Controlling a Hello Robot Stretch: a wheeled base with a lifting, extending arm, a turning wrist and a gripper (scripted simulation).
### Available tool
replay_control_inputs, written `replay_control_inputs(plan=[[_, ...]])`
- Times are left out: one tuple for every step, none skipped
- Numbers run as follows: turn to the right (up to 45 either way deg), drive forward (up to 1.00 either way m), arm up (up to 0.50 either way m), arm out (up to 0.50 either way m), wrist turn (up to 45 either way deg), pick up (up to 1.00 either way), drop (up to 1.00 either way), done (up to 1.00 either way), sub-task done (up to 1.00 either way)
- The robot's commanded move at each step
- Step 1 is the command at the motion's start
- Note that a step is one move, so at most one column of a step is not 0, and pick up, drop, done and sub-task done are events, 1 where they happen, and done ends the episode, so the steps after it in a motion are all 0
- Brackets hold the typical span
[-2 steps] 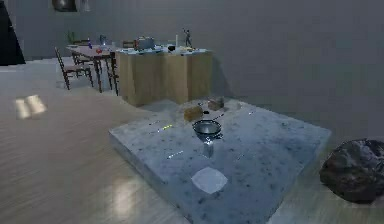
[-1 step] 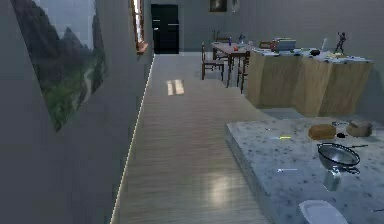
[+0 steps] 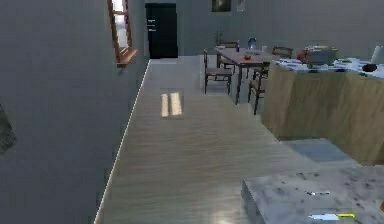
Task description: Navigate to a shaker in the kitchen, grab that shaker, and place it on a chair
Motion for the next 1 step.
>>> replay_control_inputs(plan=[[0.0,1.0,0.0,0.0,0.0,0.0,0.0,0.0,0.0]])
